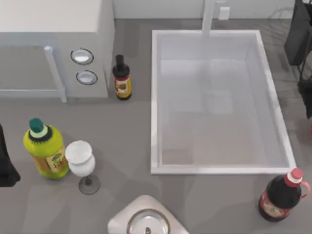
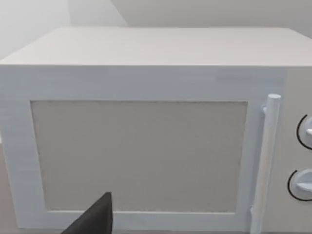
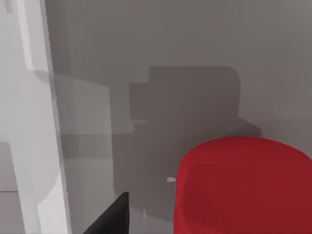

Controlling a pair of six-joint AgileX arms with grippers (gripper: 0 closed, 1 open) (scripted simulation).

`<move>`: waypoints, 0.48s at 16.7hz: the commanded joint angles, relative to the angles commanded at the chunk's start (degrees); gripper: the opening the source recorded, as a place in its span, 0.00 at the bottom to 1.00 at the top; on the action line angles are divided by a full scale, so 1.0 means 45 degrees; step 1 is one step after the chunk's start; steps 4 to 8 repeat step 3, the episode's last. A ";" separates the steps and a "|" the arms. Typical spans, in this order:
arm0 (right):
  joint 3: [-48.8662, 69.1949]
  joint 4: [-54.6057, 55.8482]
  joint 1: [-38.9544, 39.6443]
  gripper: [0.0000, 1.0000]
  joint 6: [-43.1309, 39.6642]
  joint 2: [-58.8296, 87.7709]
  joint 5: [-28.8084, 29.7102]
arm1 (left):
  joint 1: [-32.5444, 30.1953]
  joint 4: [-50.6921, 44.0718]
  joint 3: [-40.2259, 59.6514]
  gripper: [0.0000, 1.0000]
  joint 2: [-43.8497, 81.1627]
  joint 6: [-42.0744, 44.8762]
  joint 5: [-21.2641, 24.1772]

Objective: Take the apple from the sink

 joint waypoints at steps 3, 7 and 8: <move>0.0000 0.0000 0.0000 1.00 0.0000 0.0000 0.0000 | 0.0000 0.0000 0.0000 1.00 0.0000 0.0000 0.0000; 0.0000 0.0000 0.0000 1.00 0.0000 0.0000 0.0000 | 0.0000 0.0000 0.0000 1.00 0.0000 0.0000 0.0000; 0.0000 0.0000 0.0000 1.00 0.0000 0.0000 0.0000 | 0.0000 0.0000 0.0000 1.00 0.0000 0.0000 0.0000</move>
